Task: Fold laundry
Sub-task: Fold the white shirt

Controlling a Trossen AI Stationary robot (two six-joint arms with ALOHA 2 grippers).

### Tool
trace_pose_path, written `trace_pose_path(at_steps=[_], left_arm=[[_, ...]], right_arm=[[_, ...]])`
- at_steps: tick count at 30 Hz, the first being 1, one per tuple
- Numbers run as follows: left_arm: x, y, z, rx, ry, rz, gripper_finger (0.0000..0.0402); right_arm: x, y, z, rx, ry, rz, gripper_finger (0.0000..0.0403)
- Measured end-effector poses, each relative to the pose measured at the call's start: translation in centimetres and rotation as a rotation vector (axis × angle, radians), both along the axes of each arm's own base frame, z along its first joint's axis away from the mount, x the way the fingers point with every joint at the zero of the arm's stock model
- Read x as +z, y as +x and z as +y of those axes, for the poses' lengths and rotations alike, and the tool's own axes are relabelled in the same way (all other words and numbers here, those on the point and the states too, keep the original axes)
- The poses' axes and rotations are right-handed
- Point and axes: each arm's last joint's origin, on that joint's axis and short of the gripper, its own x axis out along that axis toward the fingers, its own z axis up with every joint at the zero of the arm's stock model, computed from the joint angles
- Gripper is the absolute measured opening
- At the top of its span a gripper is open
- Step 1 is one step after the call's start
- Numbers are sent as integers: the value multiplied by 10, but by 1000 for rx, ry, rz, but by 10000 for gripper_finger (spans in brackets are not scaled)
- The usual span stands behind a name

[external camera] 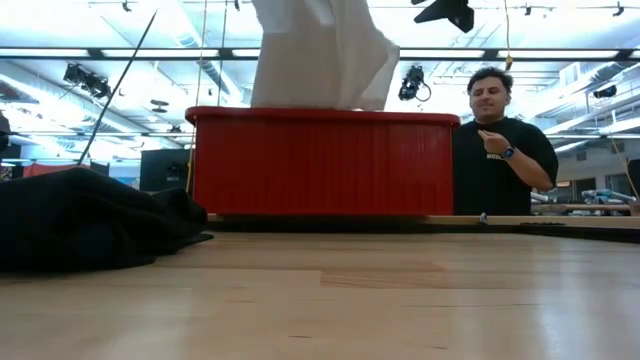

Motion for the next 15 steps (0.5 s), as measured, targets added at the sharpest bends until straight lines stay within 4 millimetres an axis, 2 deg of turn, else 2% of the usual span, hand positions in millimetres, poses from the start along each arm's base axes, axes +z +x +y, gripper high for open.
trace_pose_path(at_steps=[8, 12, 15], left_arm=[[4, -4, -33, -125, 74, -98, 0], [8, -10, -40, -134, 103, -196, 0], [11, -12, -37, -98, 77, -232, 0]], right_arm=[[-4, 5, -1, 50, 16, 9, 174], [-4, 6, -1, 70, 26, 6, 174], [-4, 6, -1, 70, 27, 6, 174]])
